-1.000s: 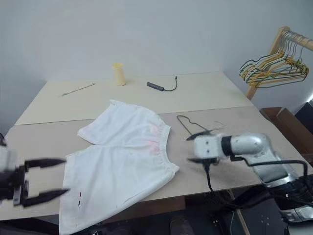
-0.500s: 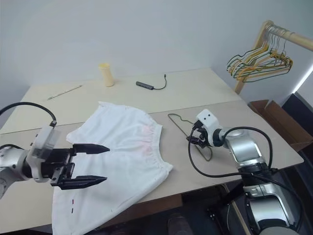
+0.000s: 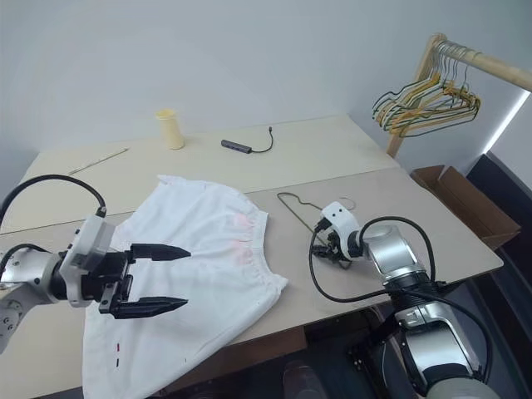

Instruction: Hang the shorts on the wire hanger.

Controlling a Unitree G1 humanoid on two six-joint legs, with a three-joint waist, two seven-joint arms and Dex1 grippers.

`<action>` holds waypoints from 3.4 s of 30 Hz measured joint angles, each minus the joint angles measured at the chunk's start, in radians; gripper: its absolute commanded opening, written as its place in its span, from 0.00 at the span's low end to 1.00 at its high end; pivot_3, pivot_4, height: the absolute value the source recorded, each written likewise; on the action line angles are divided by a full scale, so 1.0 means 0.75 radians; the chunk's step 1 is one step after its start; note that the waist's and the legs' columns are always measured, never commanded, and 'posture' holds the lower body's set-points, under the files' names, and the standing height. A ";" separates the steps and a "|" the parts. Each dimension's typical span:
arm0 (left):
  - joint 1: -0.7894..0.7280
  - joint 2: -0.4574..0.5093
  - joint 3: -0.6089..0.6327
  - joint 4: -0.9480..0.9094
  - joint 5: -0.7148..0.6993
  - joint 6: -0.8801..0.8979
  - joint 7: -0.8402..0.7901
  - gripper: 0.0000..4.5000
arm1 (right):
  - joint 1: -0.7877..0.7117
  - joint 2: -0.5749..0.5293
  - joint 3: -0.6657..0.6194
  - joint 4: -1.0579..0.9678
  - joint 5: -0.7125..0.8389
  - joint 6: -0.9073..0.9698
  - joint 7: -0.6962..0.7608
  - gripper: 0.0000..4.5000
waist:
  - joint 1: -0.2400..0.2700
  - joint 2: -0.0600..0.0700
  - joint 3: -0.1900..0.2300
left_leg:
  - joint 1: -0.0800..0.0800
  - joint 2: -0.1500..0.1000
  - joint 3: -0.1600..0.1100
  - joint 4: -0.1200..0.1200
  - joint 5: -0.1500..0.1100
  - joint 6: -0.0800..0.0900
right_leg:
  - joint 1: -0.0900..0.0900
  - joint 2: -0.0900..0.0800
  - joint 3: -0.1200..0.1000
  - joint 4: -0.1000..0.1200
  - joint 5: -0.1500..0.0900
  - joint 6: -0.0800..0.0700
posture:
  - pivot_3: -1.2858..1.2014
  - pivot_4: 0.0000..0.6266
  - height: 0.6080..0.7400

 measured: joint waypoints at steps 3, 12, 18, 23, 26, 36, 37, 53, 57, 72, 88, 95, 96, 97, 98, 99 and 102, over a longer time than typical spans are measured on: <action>0.000 -0.003 -0.001 -0.001 0.003 -0.002 0.002 1.00 | -0.024 0.000 -0.001 0.029 -0.014 0.019 -0.010 0.35 | 0.000 0.000 0.000 | 0.000 0.000 0.000 0.000 0.000 0.000 | 0.000 0.000 0.000 -0.001 0.000 0.000 | 0.44 0.00 1.00; -0.054 -0.064 -0.022 -0.001 -0.001 -0.010 0.101 1.00 | -0.035 0.002 0.034 0.044 -0.094 0.011 -0.067 0.01 | 0.011 -0.008 -0.007 | 0.000 0.000 -0.001 0.000 0.000 0.000 | 0.001 0.000 -0.001 -0.001 0.000 0.000 | 0.44 0.00 1.00; -0.288 -0.249 -0.048 0.071 -0.107 0.151 0.404 1.00 | 0.028 0.063 -0.057 -0.035 -0.092 0.000 -0.188 0.01 | 0.014 -0.012 -0.010 | -0.001 -0.002 -0.001 0.002 0.000 0.000 | 0.001 -0.002 0.001 -0.001 0.003 0.004 | 0.44 0.00 1.00; -0.520 -0.586 -0.008 0.353 -0.382 0.477 0.983 1.00 | 0.125 0.134 -0.216 -0.421 -0.014 -0.176 -0.280 0.01 | 0.014 -0.010 -0.009 | -0.005 -0.001 -0.005 0.002 0.000 0.000 | -0.003 -0.002 0.000 0.000 0.004 0.006 | 0.43 0.00 1.00; -0.604 -0.781 0.044 0.449 -0.594 0.535 1.285 1.00 | 0.174 0.161 -0.229 -0.659 0.001 -0.383 -0.288 0.01 | 0.013 -0.010 -0.009 | -0.008 -0.002 -0.007 0.002 -0.002 -0.003 | -0.005 -0.003 0.000 -0.001 0.005 0.008 | 0.42 0.00 1.00; -0.770 -0.979 0.061 0.492 -0.756 0.421 1.565 1.00 | 0.294 0.258 -0.003 -0.873 -0.121 -0.728 -0.336 0.01 | 0.006 -0.009 -0.010 | -0.021 -0.007 -0.008 0.006 0.001 -0.005 | -0.017 -0.005 0.001 0.000 0.009 0.007 | 0.42 0.00 1.00; -0.770 -0.982 0.054 0.483 -0.756 0.411 1.566 0.96 | 0.299 0.259 -0.003 -0.873 -0.126 -0.735 -0.339 0.00 | 0.007 -0.009 -0.010 | -0.021 -0.007 -0.008 0.006 0.001 -0.005 | -0.016 -0.004 0.001 0.000 0.009 0.007 | 0.42 0.00 1.00; -0.769 -0.982 0.019 0.449 -0.648 0.313 1.605 0.01 | 0.332 0.264 0.009 -0.857 -0.215 -0.784 -0.376 0.00 | 0.005 -0.009 -0.010 | -0.021 -0.006 -0.008 0.006 0.002 -0.005 | -0.016 -0.002 0.001 -0.001 0.009 0.006 | 0.42 0.00 1.00; -0.768 -0.943 -0.047 0.422 -0.536 0.288 1.533 0.00 | 0.332 0.241 0.030 -0.856 -0.243 -0.788 -0.368 0.17 | 0.004 -0.009 -0.010 | -0.021 -0.006 -0.007 0.006 0.002 -0.005 | -0.016 -0.002 0.001 -0.001 0.009 0.006 | 0.42 0.00 1.00; -0.728 -0.723 -0.089 0.430 -0.273 0.158 1.013 0.00 | 0.325 0.103 -0.202 -0.921 0.194 -0.557 -0.071 0.85 | -0.025 -0.009 -0.009 | -0.022 -0.005 -0.008 0.006 0.002 -0.004 | -0.016 -0.002 0.000 -0.002 0.009 0.006 | 0.42 0.00 1.00; -0.770 -0.572 0.110 0.595 -0.640 0.221 0.210 0.00 | 0.023 -0.202 -0.347 -0.623 1.097 0.299 0.553 0.85 | -0.024 -0.006 -0.007 | -0.007 -0.003 -0.005 0.005 0.001 -0.002 | 0.000 0.000 0.001 -0.006 0.003 0.015 | 0.42 0.00 1.00; -0.776 -0.603 0.080 0.613 -0.585 0.198 0.188 0.00 | -0.037 -0.135 -0.244 -0.683 1.089 0.313 0.463 0.85 | -0.025 -0.006 -0.007 | -0.008 -0.003 -0.005 0.005 0.000 -0.002 | -0.002 -0.001 0.002 -0.005 0.006 0.011 | 0.41 0.00 1.00; -0.776 -0.605 0.080 0.618 -0.570 0.189 0.184 0.00 | -0.045 -0.134 -0.234 -0.687 1.083 0.313 0.448 0.85 | -0.025 -0.006 -0.007 | -0.008 -0.003 -0.005 0.005 0.000 -0.002 | -0.002 -0.001 0.001 -0.005 0.006 0.011 | 0.41 0.00 1.00; -0.776 -0.610 0.080 0.624 -0.565 0.178 0.184 0.00 | -0.046 -0.129 -0.230 -0.689 1.078 0.313 0.434 0.85 | -0.023 -0.006 -0.007 | -0.009 -0.003 -0.005 0.005 0.000 -0.002 | -0.002 -0.001 0.001 -0.005 0.006 0.011 | 0.41 0.00 1.00; -0.776 -0.617 0.081 0.627 -0.560 0.170 0.182 0.00 | -0.046 -0.118 -0.229 -0.688 1.074 0.313 0.415 0.85 | -0.021 -0.006 -0.007 | -0.009 -0.003 -0.005 0.005 0.000 -0.002 | -0.002 -0.001 0.001 -0.006 0.006 0.010 | 0.41 0.00 1.00; -0.776 -0.622 0.080 0.629 -0.553 0.168 0.181 0.00 | -0.050 -0.108 -0.228 -0.686 1.074 0.313 0.403 0.85 | -0.022 -0.006 -0.007 | -0.010 -0.003 -0.005 0.005 0.000 -0.002 | -0.002 -0.001 0.001 -0.006 0.006 0.010 | 0.41 0.00 1.00; -0.776 -0.632 0.078 0.631 -0.537 0.162 0.174 0.00 | -0.066 -0.103 -0.227 -0.681 1.072 0.313 0.384 0.85 | -0.023 -0.006 -0.007 | -0.011 -0.004 -0.005 0.005 0.000 -0.002 | -0.004 -0.002 0.001 -0.006 0.007 0.009 | 0.41 0.00 1.00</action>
